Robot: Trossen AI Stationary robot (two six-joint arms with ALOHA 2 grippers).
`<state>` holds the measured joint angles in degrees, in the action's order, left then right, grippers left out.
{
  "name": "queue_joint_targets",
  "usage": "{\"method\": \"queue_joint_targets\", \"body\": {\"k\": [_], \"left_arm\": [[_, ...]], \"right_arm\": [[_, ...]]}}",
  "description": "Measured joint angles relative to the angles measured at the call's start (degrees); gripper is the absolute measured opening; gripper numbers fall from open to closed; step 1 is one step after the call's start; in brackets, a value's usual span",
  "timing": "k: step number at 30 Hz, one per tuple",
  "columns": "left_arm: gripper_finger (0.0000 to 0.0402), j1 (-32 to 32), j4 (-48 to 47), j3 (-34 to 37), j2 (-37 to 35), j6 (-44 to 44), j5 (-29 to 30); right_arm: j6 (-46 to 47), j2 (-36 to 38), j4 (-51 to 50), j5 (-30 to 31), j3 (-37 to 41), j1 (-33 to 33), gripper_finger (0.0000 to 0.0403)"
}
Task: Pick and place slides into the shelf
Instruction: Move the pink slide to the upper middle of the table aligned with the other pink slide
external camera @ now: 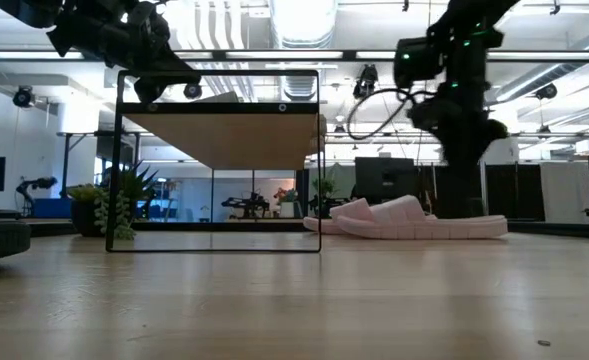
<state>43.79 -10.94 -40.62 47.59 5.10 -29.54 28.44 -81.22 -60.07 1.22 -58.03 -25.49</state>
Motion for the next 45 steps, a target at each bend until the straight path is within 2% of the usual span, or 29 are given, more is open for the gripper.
{"method": "queue_joint_targets", "body": {"k": [5, 17, 21, 26, 42, 45], "left_arm": [[0.0, 0.0, 0.0, 0.0, 0.0, -1.4, 0.0], [0.0, 0.0, 0.2, 0.0, 0.0, -1.5, 0.3], [0.0, 0.0, 0.2, 0.0, 0.0, -1.6, 0.5], [0.0, 0.0, 0.2, 0.0, 0.0, -1.6, 1.6], [0.0, 0.0, 0.2, 0.0, 0.2, -1.5, 2.7], [0.0, 0.0, 0.2, 0.0, 0.2, -1.2, 2.8]], "right_arm": [[1.6, 2.6, -4.4, 0.1, 3.5, 0.0, 0.0126], [4.2, 3.2, -3.4, 0.4, 13.2, 0.0, 0.0066], [4.2, 3.2, 0.7, 0.5, 15.4, 0.0, 0.004], [4.2, 3.2, 8.8, 3.9, 16.4, -0.1, 0.002], [4.1, 3.2, 22.5, 5.0, 16.3, -0.4, 0.0018], [4.1, 3.2, 20.8, 5.0, 15.6, -0.4, 0.0018]]}}
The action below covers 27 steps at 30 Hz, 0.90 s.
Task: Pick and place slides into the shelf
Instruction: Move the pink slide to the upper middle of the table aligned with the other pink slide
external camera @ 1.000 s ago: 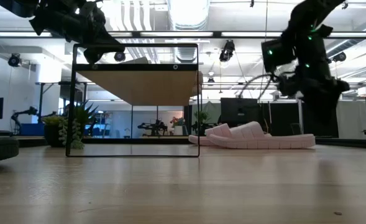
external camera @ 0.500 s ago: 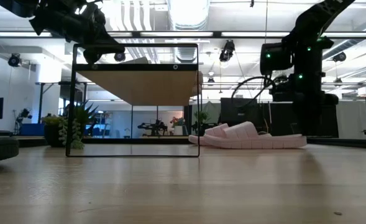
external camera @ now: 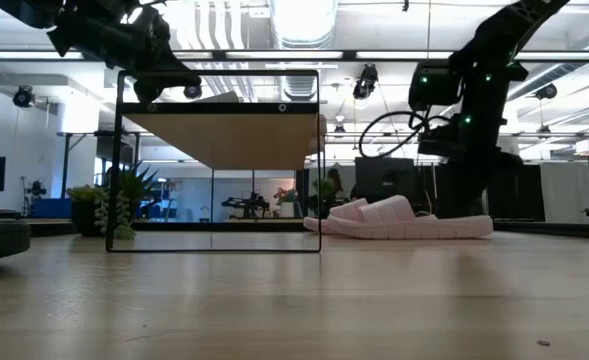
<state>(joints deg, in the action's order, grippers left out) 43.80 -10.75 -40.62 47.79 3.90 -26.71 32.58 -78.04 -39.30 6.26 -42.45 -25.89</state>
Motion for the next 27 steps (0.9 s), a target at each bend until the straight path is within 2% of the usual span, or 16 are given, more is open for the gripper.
{"method": "queue_joint_targets", "body": {"k": [9, 17, 21, 27], "left_arm": [[0.0, 0.0, 0.0, 0.0, -0.1, 0.2, 0.0], [0.0, 0.0, 0.0, 0.0, 0.6, 0.2, 0.0], [0.0, 0.0, 0.0, 0.0, 0.6, 0.2, 0.0], [0.0, 0.0, 0.0, 0.0, 0.4, 0.2, 0.0]], "right_arm": [[4.0, 0.2, -13.6, 0.7, -1.5, -0.8, 0.0018], [15.2, -1.4, -12.7, 5.6, -0.5, -7.3, 0.0018], [12.5, -3.2, -11.3, 2.1, -0.5, -10.1, 0.0018], [10.6, -7.0, -9.7, -0.7, -0.5, -10.4, 0.0018]]}}
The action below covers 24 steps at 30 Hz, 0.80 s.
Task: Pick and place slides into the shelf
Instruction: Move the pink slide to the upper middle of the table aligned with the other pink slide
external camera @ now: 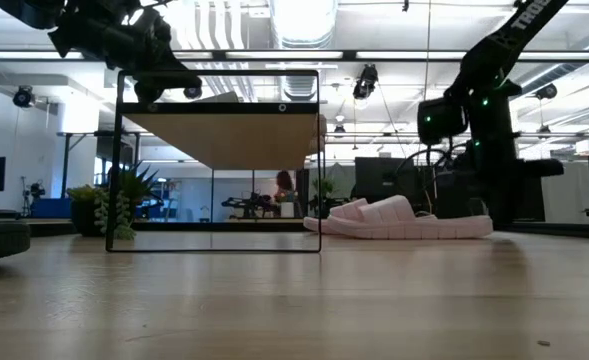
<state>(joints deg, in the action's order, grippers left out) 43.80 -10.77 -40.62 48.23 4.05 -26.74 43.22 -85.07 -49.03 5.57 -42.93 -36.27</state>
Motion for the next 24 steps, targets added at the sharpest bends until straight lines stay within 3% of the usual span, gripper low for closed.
{"method": "queue_joint_targets", "body": {"k": [9, 24], "left_arm": [[0.0, 0.0, -0.1, 0.0, 0.0, 0.0, 0.0], [0.0, 0.0, 0.0, 0.0, 0.1, 0.0, 0.0]], "right_arm": [[0.3, -2.0, 8.2, -1.1, -2.0, 0.5, 0.0017], [-2.3, -2.9, 11.0, -5.5, -4.5, 0.5, 0.0017]]}}
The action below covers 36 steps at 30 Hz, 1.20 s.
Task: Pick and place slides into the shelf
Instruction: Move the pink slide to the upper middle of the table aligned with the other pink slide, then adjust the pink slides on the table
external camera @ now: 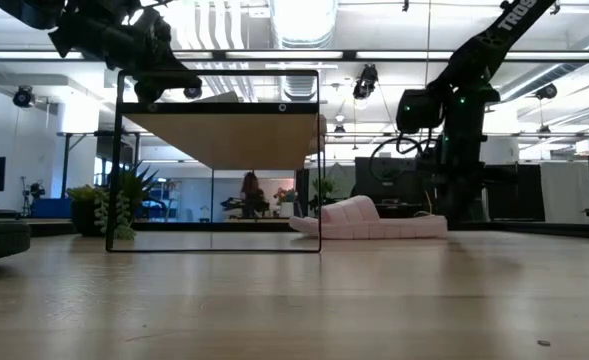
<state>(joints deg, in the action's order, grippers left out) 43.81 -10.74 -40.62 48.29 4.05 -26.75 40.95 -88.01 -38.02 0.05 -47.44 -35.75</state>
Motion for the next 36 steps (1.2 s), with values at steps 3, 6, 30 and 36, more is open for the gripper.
{"method": "queue_joint_targets", "body": {"k": [3, 6, 30, 36], "left_arm": [[0.0, 0.0, 0.0, 0.0, 0.0, 0.0, 0.0], [0.0, 0.0, -0.1, 0.0, -0.2, 0.0, 0.0], [0.0, 0.0, 0.0, 0.0, -0.4, 0.0, 0.0], [0.0, 0.0, -0.1, 0.0, -0.4, 0.1, 0.0]], "right_arm": [[-0.5, 0.5, -1.1, -0.1, 0.0, 0.1, 0.0017], [-0.7, 1.9, -3.3, 1.4, 0.0, 0.2, 0.0017], [0.0, -3.9, 5.4, 9.2, -1.9, -9.9, 0.0018], [-3.5, -9.2, 6.2, 12.2, -7.4, -10.0, 0.0018]]}}
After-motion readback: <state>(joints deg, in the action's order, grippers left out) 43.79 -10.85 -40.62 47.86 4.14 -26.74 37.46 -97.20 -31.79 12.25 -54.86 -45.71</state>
